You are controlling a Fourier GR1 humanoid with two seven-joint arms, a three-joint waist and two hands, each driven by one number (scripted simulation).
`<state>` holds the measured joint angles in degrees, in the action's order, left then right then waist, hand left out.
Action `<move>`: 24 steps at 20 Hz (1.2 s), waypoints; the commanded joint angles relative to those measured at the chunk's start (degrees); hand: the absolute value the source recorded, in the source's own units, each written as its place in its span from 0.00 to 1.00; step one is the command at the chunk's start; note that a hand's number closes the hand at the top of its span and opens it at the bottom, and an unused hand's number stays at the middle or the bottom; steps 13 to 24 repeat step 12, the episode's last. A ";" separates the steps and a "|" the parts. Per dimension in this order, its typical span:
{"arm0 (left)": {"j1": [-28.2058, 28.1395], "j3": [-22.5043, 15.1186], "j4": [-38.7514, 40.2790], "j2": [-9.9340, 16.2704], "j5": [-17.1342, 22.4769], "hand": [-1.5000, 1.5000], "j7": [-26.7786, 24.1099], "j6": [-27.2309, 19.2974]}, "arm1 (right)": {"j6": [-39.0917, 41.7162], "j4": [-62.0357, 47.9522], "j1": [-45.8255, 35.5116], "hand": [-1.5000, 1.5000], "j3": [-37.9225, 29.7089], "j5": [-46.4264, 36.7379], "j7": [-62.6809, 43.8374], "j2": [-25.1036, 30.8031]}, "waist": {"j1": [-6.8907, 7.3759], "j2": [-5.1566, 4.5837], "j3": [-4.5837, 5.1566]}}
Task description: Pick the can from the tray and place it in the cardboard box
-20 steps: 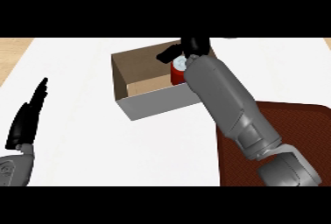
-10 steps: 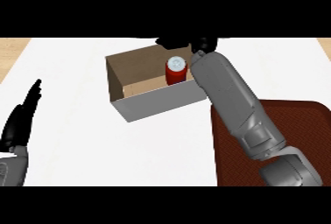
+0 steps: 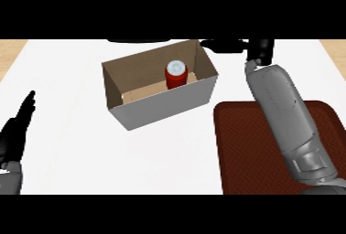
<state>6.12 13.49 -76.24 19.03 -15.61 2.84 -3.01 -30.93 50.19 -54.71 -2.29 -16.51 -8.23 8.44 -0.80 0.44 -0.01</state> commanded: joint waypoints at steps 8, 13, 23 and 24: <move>-1.90 0.34 -4.73 0.51 0.09 0.50 2.51 0.82 | 16.34 29.42 23.91 0.00 -4.51 7.65 -6.62 16.70 | -0.14 -0.01 -0.01; -3.93 0.91 -4.02 0.68 0.46 0.50 0.14 1.41 | 22.24 40.35 37.30 0.00 -5.08 11.13 -4.94 18.96 | -0.51 -0.01 0.00; -3.93 0.91 -4.02 0.68 0.46 0.50 0.14 1.41 | 22.24 40.35 37.30 0.00 -5.08 11.13 -4.94 18.96 | -0.51 -0.01 0.00; -3.93 0.91 -4.02 0.68 0.46 0.50 0.14 1.41 | 22.24 40.35 37.30 0.00 -5.08 11.13 -4.94 18.96 | -0.51 -0.01 0.00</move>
